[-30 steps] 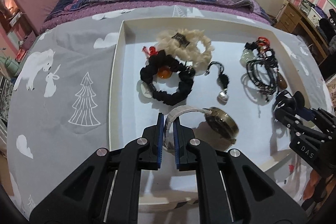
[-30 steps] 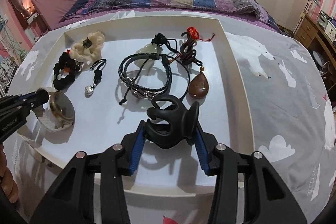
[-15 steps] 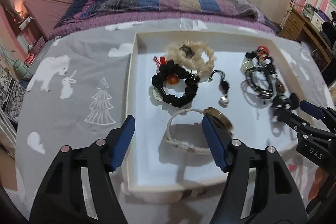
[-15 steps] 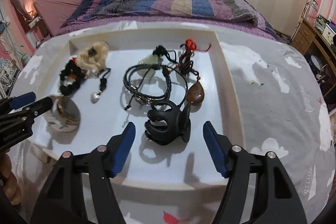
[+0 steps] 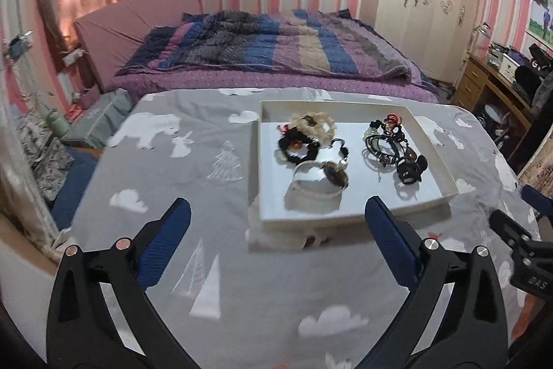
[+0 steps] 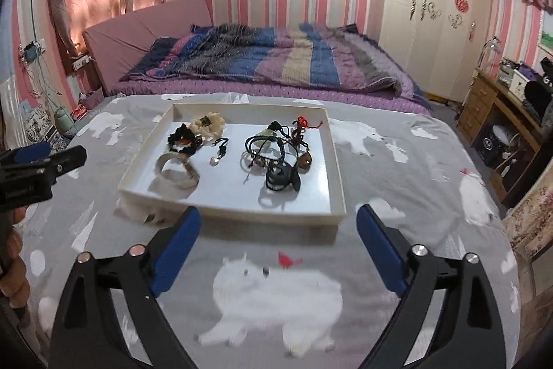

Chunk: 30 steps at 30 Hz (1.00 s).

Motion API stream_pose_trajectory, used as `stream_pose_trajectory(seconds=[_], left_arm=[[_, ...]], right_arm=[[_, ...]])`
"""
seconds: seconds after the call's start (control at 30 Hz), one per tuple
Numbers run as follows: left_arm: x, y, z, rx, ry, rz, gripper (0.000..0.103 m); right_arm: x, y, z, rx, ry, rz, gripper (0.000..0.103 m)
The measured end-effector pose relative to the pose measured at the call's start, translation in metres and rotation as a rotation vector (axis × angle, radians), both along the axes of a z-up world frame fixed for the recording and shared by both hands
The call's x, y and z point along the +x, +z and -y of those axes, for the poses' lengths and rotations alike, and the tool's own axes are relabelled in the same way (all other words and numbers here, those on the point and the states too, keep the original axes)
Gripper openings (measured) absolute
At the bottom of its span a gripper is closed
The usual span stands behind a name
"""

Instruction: Organize jewelry

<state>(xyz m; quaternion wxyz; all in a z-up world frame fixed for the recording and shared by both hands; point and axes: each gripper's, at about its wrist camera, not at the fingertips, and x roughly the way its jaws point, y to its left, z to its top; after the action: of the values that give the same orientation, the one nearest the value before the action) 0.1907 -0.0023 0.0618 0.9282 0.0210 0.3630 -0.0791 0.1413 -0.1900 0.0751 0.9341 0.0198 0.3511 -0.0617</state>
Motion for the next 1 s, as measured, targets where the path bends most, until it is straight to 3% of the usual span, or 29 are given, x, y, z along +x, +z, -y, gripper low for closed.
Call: stream_pose_trajectory(seconds=[0.2, 0.4, 0.7, 1.0], left_arm=[[-0.051, -0.009, -0.009, 0.025, 0.026, 0.024, 0.100], [-0.091, -0.019, -0.005, 0.035, 0.007, 0.040, 0.100], [-0.122, -0.022, -0.002, 0.059, 0.008, 0.092, 0.100], [-0.126, -0.021, -0.003, 0.068, 0.007, 0.101, 0.100]], right_arm=[[-0.057, 0.005, -0.009, 0.017, -0.047, 0.083, 0.101], [-0.089, 0.000, -0.014, -0.047, -0.111, 0.119, 0.101], [-0.100, -0.010, -0.009, -0.018, -0.138, 0.115, 0.101], [-0.102, -0.012, -0.014, -0.024, -0.136, 0.114, 0.101]])
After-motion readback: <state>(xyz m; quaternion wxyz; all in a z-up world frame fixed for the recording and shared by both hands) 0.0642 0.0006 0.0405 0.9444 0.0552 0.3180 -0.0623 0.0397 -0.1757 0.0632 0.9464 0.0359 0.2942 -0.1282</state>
